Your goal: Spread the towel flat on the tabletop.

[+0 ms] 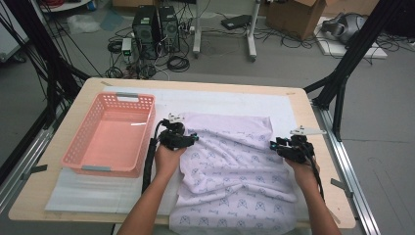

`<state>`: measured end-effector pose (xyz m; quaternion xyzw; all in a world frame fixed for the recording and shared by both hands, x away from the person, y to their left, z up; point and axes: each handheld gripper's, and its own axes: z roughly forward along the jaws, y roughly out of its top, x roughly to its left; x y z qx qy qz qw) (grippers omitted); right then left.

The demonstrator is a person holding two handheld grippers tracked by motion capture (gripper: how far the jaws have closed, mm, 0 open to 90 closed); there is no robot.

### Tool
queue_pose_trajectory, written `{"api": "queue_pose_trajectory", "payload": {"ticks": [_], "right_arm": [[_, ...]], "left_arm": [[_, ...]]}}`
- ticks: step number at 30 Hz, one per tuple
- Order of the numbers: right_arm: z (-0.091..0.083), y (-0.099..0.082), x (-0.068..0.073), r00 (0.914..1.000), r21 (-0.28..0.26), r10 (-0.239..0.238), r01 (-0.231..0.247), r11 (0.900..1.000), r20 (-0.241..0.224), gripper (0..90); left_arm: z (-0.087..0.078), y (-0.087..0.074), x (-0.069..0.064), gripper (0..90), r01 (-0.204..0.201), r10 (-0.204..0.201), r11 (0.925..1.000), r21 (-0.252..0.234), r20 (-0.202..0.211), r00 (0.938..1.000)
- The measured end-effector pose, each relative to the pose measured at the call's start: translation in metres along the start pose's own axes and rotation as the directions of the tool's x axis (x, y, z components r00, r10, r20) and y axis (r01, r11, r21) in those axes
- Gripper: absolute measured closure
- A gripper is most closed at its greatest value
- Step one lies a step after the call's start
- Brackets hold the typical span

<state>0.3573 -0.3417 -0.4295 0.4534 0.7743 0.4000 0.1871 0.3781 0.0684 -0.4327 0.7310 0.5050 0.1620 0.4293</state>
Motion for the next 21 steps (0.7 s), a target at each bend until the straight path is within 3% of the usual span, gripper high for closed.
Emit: {"api": "queue_pose_trajectory", "payload": {"ticks": [3,4,5,6,7,8,10,12,14,15,16,18,19,20,21], "right_arm": [[0.022,0.005,-0.001,0.9995,0.081,-0.001,0.004,0.9967,-0.031,64.3],[0.029,0.005,-0.001,0.9995,0.111,-0.019,0.021,0.9936,-0.025,68.1],[0.031,0.005,-0.002,0.9991,0.104,-0.034,0.036,0.9939,-0.026,79.7],[0.031,0.007,-0.004,0.9986,0.099,-0.052,0.053,0.9937,-0.008,84.0],[0.031,0.008,-0.007,0.9958,0.102,-0.076,0.071,0.9923,0.051,85.1],[0.031,0.007,-0.011,0.9938,0.094,-0.064,0.055,0.9940,0.091,85.6],[0.029,0.006,-0.022,0.9799,0.071,-0.039,0.026,0.9971,0.196,85.6],[0.029,0.004,-0.027,0.9687,0.039,-0.003,-0.007,0.9992,0.248,83.8],[0.031,0.004,-0.025,0.9742,0.027,0.019,-0.026,0.9993,0.225,76.6],[0.030,0.005,-0.024,0.9781,0.021,0.013,-0.018,0.9996,0.208,73.3],[0.028,0.006,-0.022,0.9792,0.020,0.008,-0.012,0.9997,0.203,70.5],[0.020,0.008,-0.020,0.9824,-0.008,0.011,-0.010,0.9999,0.186,66.8],[0.015,0.009,-0.019,0.9837,-0.017,0.010,-0.007,0.9998,0.180,65.3],[0.010,0.010,-0.017,0.9849,-0.026,0.007,-0.003,0.9997,0.173,63.7],[0.005,0.010,-0.016,0.9867,-0.032,0.011,-0.006,0.9995,0.162,62.8]], "left_arm": [[-0.001,-0.007,0.001,46.2,-0.008,0.008,0.9997,0.025,0.003,1.0000],[-0.002,-0.009,0.001,46.1,-0.005,0.005,0.9997,0.026,0.006,1.0000],[-0.002,-0.011,0.002,46.1,-0.001,0.001,0.9998,0.021,0.010,0.9999],[-0.003,-0.012,0.002,46.0,-0.004,0.003,0.9997,0.025,0.013,0.9999],[-0.003,-0.014,0.002,45.8,-0.003,0.003,0.9996,0.027,0.015,0.9999],[-0.003,-0.015,0.002,45.5,-0.002,0.001,0.9996,0.028,0.026,0.9997],[-0.003,-0.018,0.000,45.4,-0.007,0.006,0.9996,0.026,0.043,0.9991],[-0.002,-0.018,-0.004,43.7,-0.015,0.012,0.9990,0.043,0.072,0.9973],[-0.001,-0.019,-0.011,42.8,-0.037,0.030,0.9972,0.065,0.102,0.9944],[0.000,-0.020,-0.016,42.5,-0.067,0.061,0.9955,0.067,0.096,0.9936],[0.000,-0.021,-0.019,43.3,-0.125,0.119,0.9894,0.074,0.077,0.9900],[-0.001,-0.022,-0.026,63.0,-0.218,0.219,0.9725,0.080,-0.003,0.9756],[-0.001,-0.022,-0.026,74.7,-0.232,0.235,0.9690,0.084,-0.020,0.9719],[0.000,-0.020,-0.022,85.2,-0.200,0.202,0.9763,0.082,-0.009,0.9794],[0.000,-0.018,-0.017,86.5,-0.152,0.153,0.9852,0.078,-0.002,0.9882]]}}
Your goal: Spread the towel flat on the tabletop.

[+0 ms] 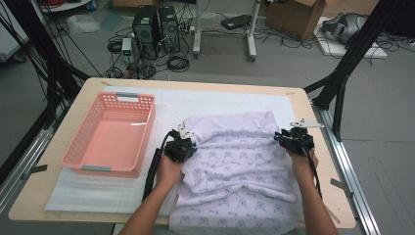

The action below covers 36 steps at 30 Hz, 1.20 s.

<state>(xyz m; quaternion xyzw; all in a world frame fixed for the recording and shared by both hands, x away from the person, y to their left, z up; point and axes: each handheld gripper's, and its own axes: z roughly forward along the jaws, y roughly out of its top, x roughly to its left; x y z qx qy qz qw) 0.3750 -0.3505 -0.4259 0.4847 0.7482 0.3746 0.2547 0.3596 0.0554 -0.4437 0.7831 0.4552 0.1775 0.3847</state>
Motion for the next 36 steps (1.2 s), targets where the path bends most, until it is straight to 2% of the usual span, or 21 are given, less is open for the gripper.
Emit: {"api": "queue_pose_trajectory", "payload": {"ticks": [2,4,5,7,10,12,14,16,18,19,22,23,24,25,26,27,28,30,33,34,36], "right_arm": [[-0.009,-0.001,0.001,0.9994,-0.014,0.004,-0.004,0.9999,-0.034,62.1],[-0.017,-0.003,0.003,0.9983,-0.017,-0.008,0.008,0.9998,-0.058,61.2],[-0.021,-0.005,0.004,0.9972,-0.018,-0.015,0.014,0.9997,-0.074,60.5],[-0.026,-0.010,0.005,0.9915,-0.006,0.001,-0.001,1.0000,-0.130,57.4],[-0.030,-0.020,0.010,0.9830,0.010,-0.006,0.008,0.9999,-0.183,56.4],[-0.032,-0.027,0.014,0.9774,0.006,-0.007,0.009,0.9999,-0.211,54.8],[-0.032,-0.032,0.019,0.9690,0.020,-0.001,0.006,0.9998,-0.247,52.2],[-0.030,-0.037,0.024,0.9680,0.046,-0.033,0.046,0.9979,-0.249,52.5],[-0.024,-0.042,0.028,0.9696,0.097,-0.079,0.104,0.9899,-0.232,53.2],[-0.023,-0.044,0.029,0.9709,0.096,-0.082,0.106,0.9897,-0.225,54.5],[-0.022,-0.043,0.028,0.9735,0.089,-0.081,0.102,0.9908,-0.214,63.1],[-0.022,-0.042,0.028,0.9715,0.089,-0.084,0.106,0.9903,-0.221,74.5],[-0.021,-0.042,0.027,0.9638,0.088,-0.087,0.112,0.9897,-0.252,82.5],[-0.020,-0.040,0.028,0.9630,0.091,-0.107,0.133,0.9869,-0.247,84.7],[-0.019,-0.038,0.029,0.9621,0.089,-0.130,0.155,0.9838,-0.240,86.2],[-0.017,-0.037,0.030,0.9625,0.085,-0.148,0.171,0.9815,-0.227,86.9],[-0.015,-0.035,0.029,0.9655,0.080,-0.160,0.179,0.9806,-0.206,87.4],[-0.008,-0.030,0.025,0.9751,0.065,-0.153,0.165,0.9842,-0.161,87.7],[0.003,-0.024,0.014,0.9871,0.076,-0.116,0.125,0.9893,-0.110,87.7],[0.006,-0.022,0.011,0.9895,0.071,-0.106,0.113,0.9911,-0.098,87.7],[0.011,-0.019,0.006,0.9940,0.069,-0.094,0.098,0.9928,-0.057,87.9]], "left_arm": [[0.000,0.004,0.010,87.4,0.014,-0.017,0.9989,-0.045,-0.086,0.9962],[0.000,0.009,0.024,87.6,0.080,-0.091,0.9924,-0.094,-0.120,0.9886],[0.001,0.011,0.029,87.5,0.100,-0.113,0.9888,-0.111,-0.121,0.9861],[0.003,0.010,0.031,84.7,0.128,-0.141,0.9840,-0.124,-0.102,0.9848],[-0.001,0.008,0.028,61.0,0.140,-0.147,0.9828,-0.120,-0.046,0.9881],[-0.007,0.004,0.025,53.2,0.139,-0.141,0.9815,-0.132,-0.005,0.9900],[-0.014,-0.001,0.021,51.1,0.126,-0.122,0.9851,-0.117,0.038,0.9917],[-0.020,-0.007,0.015,46.6,0.101,-0.096,0.9905,-0.094,0.062,0.9935],[-0.026,-0.012,0.012,45.6,0.075,-0.070,0.9941,-0.078,0.065,0.9955],[-0.027,-0.014,0.011,43.9,0.065,-0.062,0.9960,-0.061,0.058,0.9964],[-0.026,-0.020,0.009,40.2,0.079,-0.075,0.9957,-0.048,0.083,0.9937],[-0.024,-0.023,0.008,40.4,0.076,-0.072,0.9965,-0.036,0.084,0.9938],[-0.021,-0.026,0.006,42.1,0.053,-0.051,0.9981,-0.030,0.079,0.9956],[-0.021,-0.028,0.001,44.5,0.024,-0.022,0.9986,-0.048,0.027,0.9994],[-0.022,-0.029,-0.001,58.3,-0.008,0.008,0.9988,-0.047,-0.009,0.9999],[-0.022,-0.028,0.001,76.9,0.008,-0.007,0.9987,-0.050,0.025,0.9997],[-0.021,-0.027,0.002,84.3,0.018,-0.017,0.9989,-0.044,0.024,0.9996],[-0.017,-0.019,0.005,85.3,0.013,-0.014,0.9987,-0.049,-0.015,0.9998],[-0.010,-0.006,0.018,85.6,0.078,-0.082,0.9935,-0.083,-0.044,0.9957],[-0.007,-0.002,0.023,85.6,0.080,-0.085,0.9931,-0.085,-0.056,0.9948],[-0.003,0.004,0.031,85.7,0.114,-0.123,0.9875,-0.109,-0.075,0.9896]]}}
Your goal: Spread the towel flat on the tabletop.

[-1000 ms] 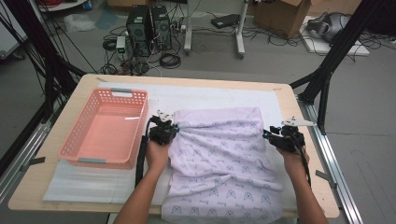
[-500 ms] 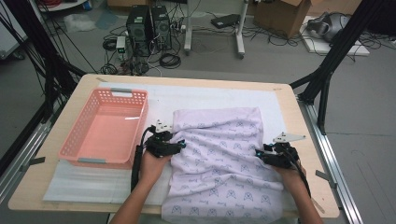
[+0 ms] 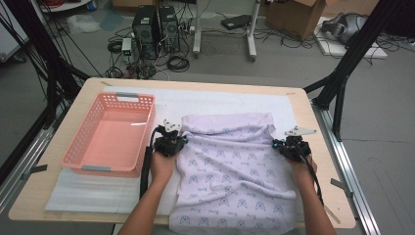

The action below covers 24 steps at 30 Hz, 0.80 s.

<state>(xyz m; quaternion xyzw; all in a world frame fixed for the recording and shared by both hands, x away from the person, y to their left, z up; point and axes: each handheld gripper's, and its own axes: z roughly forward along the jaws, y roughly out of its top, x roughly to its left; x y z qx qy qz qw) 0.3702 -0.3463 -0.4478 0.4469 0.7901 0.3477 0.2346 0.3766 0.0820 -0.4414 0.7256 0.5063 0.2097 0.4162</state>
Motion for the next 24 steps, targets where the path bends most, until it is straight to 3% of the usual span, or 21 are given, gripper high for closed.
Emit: {"api": "queue_pose_trajectory", "payload": {"ticks": [5,7,9,12,14,15,17,18,22,23,24], "right_arm": [[0.001,0.002,-0.005,0.9945,-0.076,0.068,-0.062,0.9951,0.080,87.7],[0.000,0.002,-0.002,0.9952,-0.074,0.068,-0.063,0.9953,0.071,81.0],[-0.008,0.003,-0.001,0.9940,-0.104,0.075,-0.066,0.9923,0.080,69.2],[-0.024,0.006,0.000,0.9945,-0.131,0.096,-0.089,0.9874,0.043,62.0],[-0.032,0.005,0.003,0.9957,-0.117,0.089,-0.091,0.9889,-0.022,57.9],[-0.035,0.004,0.005,0.9958,-0.095,0.075,-0.080,0.9923,-0.053,56.6],[-0.040,-0.002,0.013,0.9962,-0.067,0.038,-0.043,0.9968,-0.079,54.4],[-0.044,-0.006,0.016,0.9943,-0.061,0.034,-0.040,0.9973,-0.102,53.4],[-0.055,-0.024,0.027,0.9893,-0.041,0.009,-0.015,0.9990,-0.145,51.1],[-0.055,-0.028,0.029,0.9882,-0.037,0.009,-0.014,0.9992,-0.153,50.9],[-0.055,-0.031,0.032,0.9873,-0.024,0.001,-0.005,0.9997,-0.159,51.0]], "left_arm": [[0.005,0.002,0.001,82.0,0.031,-0.031,0.9995,0.010,0.035,0.9989],[-0.001,0.000,0.000,64.0,0.034,-0.034,0.9994,-0.004,0.071,0.9969],[-0.011,-0.003,-0.002,55.2,0.042,-0.040,0.9988,-0.024,0.096,0.9946],[-0.021,-0.007,-0.006,46.0,0.008,-0.011,0.9997,0.023,0.131,0.9914],[-0.028,-0.013,-0.010,45.7,-0.003,0.004,1.0000,-0.003,0.152,0.9883],[-0.029,-0.015,-0.012,45.1,-0.013,0.010,0.9998,0.017,0.162,0.9867],[-0.030,-0.017,-0.016,42.6,-0.073,0.058,0.9939,0.082,0.178,0.9823],[-0.031,-0.020,-0.017,42.1,-0.088,0.073,0.9928,0.081,0.177,0.9814],[-0.036,-0.030,-0.018,42.9,-0.055,0.042,0.9959,0.072,0.172,0.9841],[-0.036,-0.034,-0.018,43.0,-0.064,0.049,0.9944,0.084,0.167,0.9848],[-0.036,-0.038,-0.019,43.2,-0.072,0.061,0.9959,0.056,0.165,0.9843]]}}
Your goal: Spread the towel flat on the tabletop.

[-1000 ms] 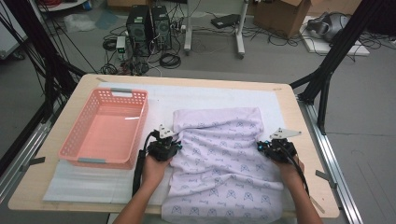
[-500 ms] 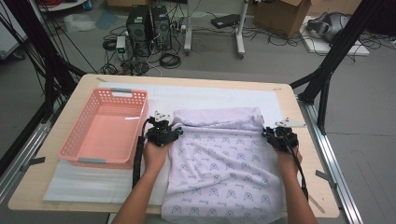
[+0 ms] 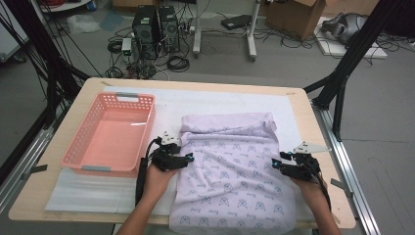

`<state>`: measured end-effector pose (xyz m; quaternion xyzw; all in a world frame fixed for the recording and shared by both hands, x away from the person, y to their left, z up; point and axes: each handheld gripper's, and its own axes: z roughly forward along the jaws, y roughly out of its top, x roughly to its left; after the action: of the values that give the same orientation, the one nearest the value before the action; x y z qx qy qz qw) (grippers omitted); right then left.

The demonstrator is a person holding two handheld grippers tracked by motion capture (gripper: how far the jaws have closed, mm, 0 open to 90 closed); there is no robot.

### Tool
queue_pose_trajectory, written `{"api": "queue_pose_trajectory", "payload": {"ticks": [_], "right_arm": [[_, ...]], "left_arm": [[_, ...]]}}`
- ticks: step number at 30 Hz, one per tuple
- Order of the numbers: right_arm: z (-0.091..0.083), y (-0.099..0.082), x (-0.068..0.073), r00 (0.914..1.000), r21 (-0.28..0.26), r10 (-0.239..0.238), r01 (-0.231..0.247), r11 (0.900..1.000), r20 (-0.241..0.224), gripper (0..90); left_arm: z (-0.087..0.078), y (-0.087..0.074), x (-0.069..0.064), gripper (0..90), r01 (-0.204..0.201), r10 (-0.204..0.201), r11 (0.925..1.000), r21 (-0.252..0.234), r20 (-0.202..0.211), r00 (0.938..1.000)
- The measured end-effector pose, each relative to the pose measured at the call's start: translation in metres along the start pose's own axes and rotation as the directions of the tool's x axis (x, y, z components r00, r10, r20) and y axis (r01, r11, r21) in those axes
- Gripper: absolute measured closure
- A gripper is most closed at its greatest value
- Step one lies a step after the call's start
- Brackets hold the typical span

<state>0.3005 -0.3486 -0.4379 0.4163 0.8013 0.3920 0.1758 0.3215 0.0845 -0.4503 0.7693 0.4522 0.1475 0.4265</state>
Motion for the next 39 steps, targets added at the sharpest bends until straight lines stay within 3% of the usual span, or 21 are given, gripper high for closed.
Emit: {"api": "queue_pose_trajectory", "payload": {"ticks": [1,3,4,5,6,7,8,10,12,15,18,21,24,27,30,32,39], "right_arm": [[0.002,-0.003,0.002,0.9997,0.024,-0.024,0.023,0.9994,0.006,51.1],[0.006,-0.007,0.005,0.9981,0.062,-0.061,0.061,0.9962,0.010,55.2],[0.006,-0.007,0.004,0.9987,0.053,-0.052,0.052,0.9972,-0.005,61.1],[0.007,-0.006,0.003,0.9986,0.050,-0.048,0.049,0.9975,-0.022,71.6],[0.008,-0.005,0.001,0.9980,0.051,-0.052,0.054,0.9973,-0.035,80.0],[0.009,-0.003,0.000,0.9975,0.058,-0.055,0.057,0.9967,-0.044,87.0],[0.011,-0.001,-0.001,0.9970,0.057,-0.065,0.067,0.9961,-0.042,87.5],[0.015,0.002,-0.003,0.9970,0.053,-0.077,0.077,0.9956,-0.008,88.1],[0.020,0.006,-0.007,0.9964,0.045,-0.074,0.073,0.9963,0.041,88.4],[0.027,0.011,-0.015,0.9946,0.011,-0.046,0.046,0.9989,0.093,88.4],[0.033,0.015,-0.022,0.9903,-0.015,-0.016,0.018,0.9997,0.138,88.6],[0.037,0.019,-0.023,0.9840,-0.027,0.001,0.004,0.9996,0.178,88.4],[0.035,0.019,-0.020,0.9841,-0.017,-0.003,0.006,0.9998,0.177,76.8],[0.024,0.018,-0.016,0.9865,-0.037,0.009,-0.003,0.9993,0.164,64.0],[0.011,0.012,-0.011,0.9919,-0.063,0.024,-0.016,0.9979,0.125,57.8],[0.003,0.006,-0.007,0.9943,-0.067,0.031,-0.024,0.9975,0.102,55.6],[-0.023,-0.022,0.013,0.9969,-0.040,0.035,-0.032,0.9987,0.071,50.9]], "left_arm": [[0.000,-0.003,-0.002,44.9,-0.014,0.013,0.9998,-0.016,-0.019,0.9997],[0.000,-0.003,-0.007,60.2,-0.062,0.062,0.9981,-0.003,-0.031,0.9976],[0.001,-0.002,-0.010,70.7,-0.086,0.086,0.9963,0.009,-0.045,0.9953],[0.002,-0.001,-0.010,81.6,-0.080,0.081,0.9967,0.014,-0.030,0.9963],[0.003,0.001,-0.010,86.1,-0.069,0.069,0.9974,0.021,-0.034,0.9970],[0.004,0.003,-0.009,87.1,-0.063,0.063,0.9977,0.027,-0.030,0.9975],[0.005,0.005,-0.007,87.4,-0.054,0.055,0.9984,0.018,-0.048,0.9974],[0.010,0.007,0.000,87.7,-0.016,0.016,0.9999,-0.001,-0.062,0.9980],[0.014,0.013,0.005,87.9,-0.002,0.001,1.0000,-0.005,-0.095,0.9955],[0.019,0.022,0.014,87.9,0.010,-0.016,0.9988,-0.047,-0.126,0.9919],[0.027,0.028,0.020,88.0,0.008,-0.015,0.9988,-0.049,-0.145,0.9893],[0.030,0.027,0.021,86.0,0.056,-0.065,0.9963,-0.065,-0.137,0.9884],[0.021,0.024,0.019,60.4,0.085,-0.090,0.9942,-0.066,-0.092,0.9917],[0.007,0.017,0.012,48.6,0.062,-0.065,0.9966,-0.055,-0.065,0.9957],[-0.004,0.003,0.003,47.5,0.015,-0.017,0.9987,-0.050,-0.044,0.9989],[-0.011,-0.006,0.000,47.4,0.010,-0.012,0.9993,-0.037,-0.040,0.9991],[-0.040,-0.034,-0.005,44.9,0.072,-0.071,0.9972,-0.024,0.033,0.9970]]}}
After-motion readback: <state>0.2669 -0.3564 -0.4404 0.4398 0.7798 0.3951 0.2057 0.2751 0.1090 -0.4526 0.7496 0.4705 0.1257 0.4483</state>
